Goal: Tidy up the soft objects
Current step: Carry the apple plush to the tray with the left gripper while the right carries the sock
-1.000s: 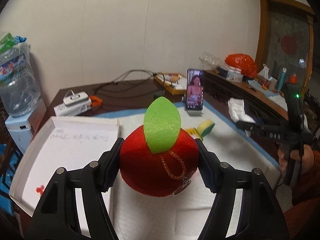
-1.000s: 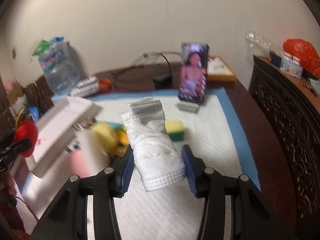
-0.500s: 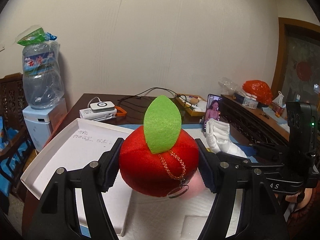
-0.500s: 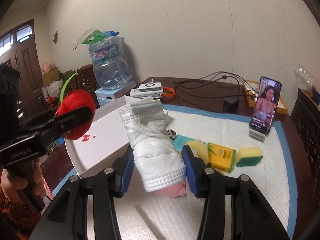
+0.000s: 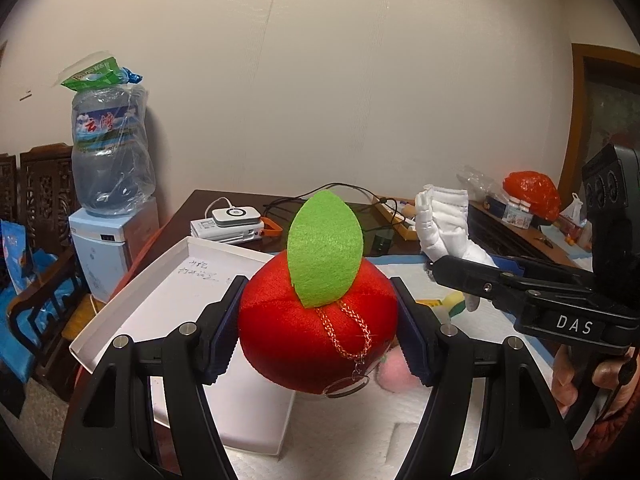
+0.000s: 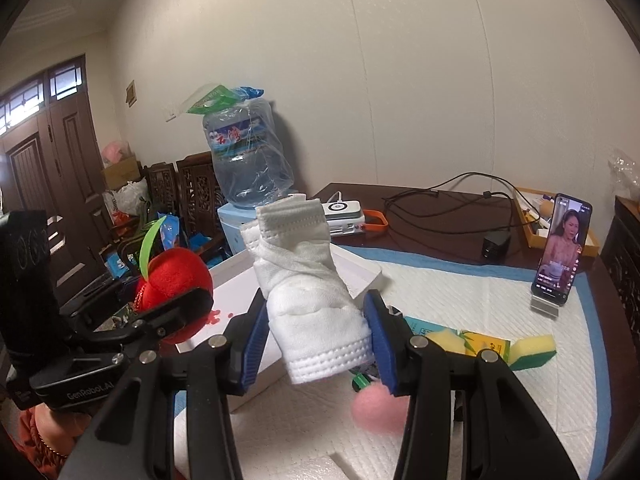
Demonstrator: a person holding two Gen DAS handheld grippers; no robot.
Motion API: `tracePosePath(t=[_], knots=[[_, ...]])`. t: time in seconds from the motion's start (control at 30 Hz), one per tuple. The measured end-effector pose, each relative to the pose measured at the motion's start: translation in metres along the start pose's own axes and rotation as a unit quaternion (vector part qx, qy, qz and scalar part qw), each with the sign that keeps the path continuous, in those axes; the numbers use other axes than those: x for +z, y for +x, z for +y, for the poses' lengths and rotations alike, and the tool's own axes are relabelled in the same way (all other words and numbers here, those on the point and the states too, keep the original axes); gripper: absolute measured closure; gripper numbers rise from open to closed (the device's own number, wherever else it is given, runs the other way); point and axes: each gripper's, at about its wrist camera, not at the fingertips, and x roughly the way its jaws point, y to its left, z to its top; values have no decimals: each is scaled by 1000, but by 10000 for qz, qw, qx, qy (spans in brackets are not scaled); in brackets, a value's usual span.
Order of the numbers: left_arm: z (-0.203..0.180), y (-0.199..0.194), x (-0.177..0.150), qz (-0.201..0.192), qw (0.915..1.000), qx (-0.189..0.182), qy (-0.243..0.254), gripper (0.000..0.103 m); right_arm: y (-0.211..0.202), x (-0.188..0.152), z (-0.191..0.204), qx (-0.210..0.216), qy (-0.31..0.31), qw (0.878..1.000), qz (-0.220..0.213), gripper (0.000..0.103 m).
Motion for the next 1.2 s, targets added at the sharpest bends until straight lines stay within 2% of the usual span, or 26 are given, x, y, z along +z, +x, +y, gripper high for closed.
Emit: tracePosePath(t=[0.43, 0.97, 1.2], knots=[[12, -1, -3, 16, 9999, 95, -139, 34, 7, 2, 3, -28, 43, 10000, 64, 55], [40, -4, -8, -12, 9987, 296, -404, 33, 28, 12, 18, 152, -53, 9996, 210, 54], [48, 2, -2, -15, 9982, 504, -312, 33, 40, 16, 25, 205, -85, 9993, 304, 54]])
